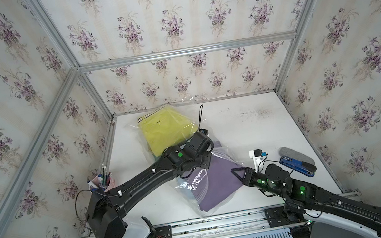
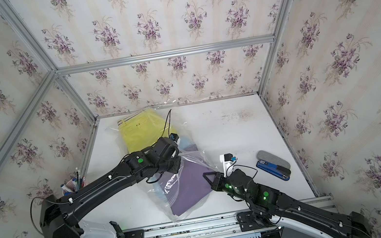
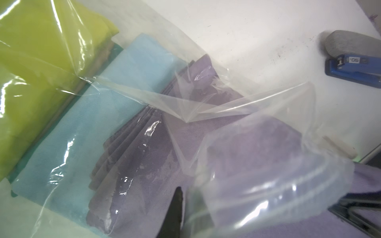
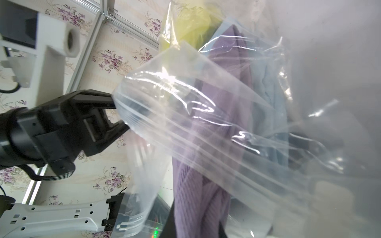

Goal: Take the trousers out of the vacuum bag
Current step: Take out the trousers from the vacuum bag.

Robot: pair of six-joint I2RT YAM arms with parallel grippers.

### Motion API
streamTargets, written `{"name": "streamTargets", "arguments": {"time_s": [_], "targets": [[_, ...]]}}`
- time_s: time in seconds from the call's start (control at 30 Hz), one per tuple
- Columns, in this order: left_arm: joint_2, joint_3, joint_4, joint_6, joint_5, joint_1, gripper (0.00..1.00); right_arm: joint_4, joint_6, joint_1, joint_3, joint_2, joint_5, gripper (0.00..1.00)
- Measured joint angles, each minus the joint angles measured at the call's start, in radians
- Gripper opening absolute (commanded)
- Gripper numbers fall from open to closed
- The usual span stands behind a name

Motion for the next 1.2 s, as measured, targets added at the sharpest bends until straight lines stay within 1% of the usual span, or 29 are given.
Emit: {"name": "streamTargets", "arguments": {"time_s": [0.07, 0.2, 0.27, 0.33, 0.53, 0.6, 0.7, 0.8, 0.9, 1.2], "targets": [[-0.047, -0.015, -0.004, -0.001, 0.003, -0.014, 0.68, -0.019, 0.000, 0.000, 0.013, 0.013, 0.003, 0.00], [-0.129, -0.040, -0.025, -0.003, 0.006, -0.087, 0.90, -0.021, 0.010, 0.000, 0.047, 0.055, 0.004, 0.00], [-0.159, -0.047, -0.047, -0.007, -0.011, -0.142, 0.95, -0.022, 0.018, 0.000, 0.062, 0.077, 0.006, 0.00], [-0.184, -0.045, -0.076, -0.021, -0.056, -0.215, 0.99, -0.020, 0.024, 0.000, 0.075, 0.102, 0.007, 0.00], [-0.206, -0.018, -0.146, -0.088, -0.195, -0.473, 1.00, -0.021, 0.047, 0.000, 0.110, 0.145, 0.008, 0.00], [-0.187, -0.007, -0.156, -0.110, -0.234, -0.556, 1.00, -0.030, 0.048, 0.000, 0.124, 0.151, 0.011, 0.00], [-0.118, 0.016, -0.170, -0.151, -0.295, -0.640, 1.00, -0.058, 0.048, 0.000, 0.151, 0.151, 0.019, 0.00], [-0.029, 0.044, -0.187, -0.206, -0.365, -0.690, 1.00, -0.095, 0.047, -0.001, 0.186, 0.150, 0.022, 0.00], [0.054, 0.062, -0.206, -0.257, -0.425, -0.717, 1.00, -0.135, 0.045, -0.001, 0.220, 0.143, 0.023, 0.00], [0.147, 0.056, -0.185, -0.307, -0.506, -0.723, 0.99, -0.199, 0.041, -0.003, 0.229, 0.095, 0.031, 0.00]]}}
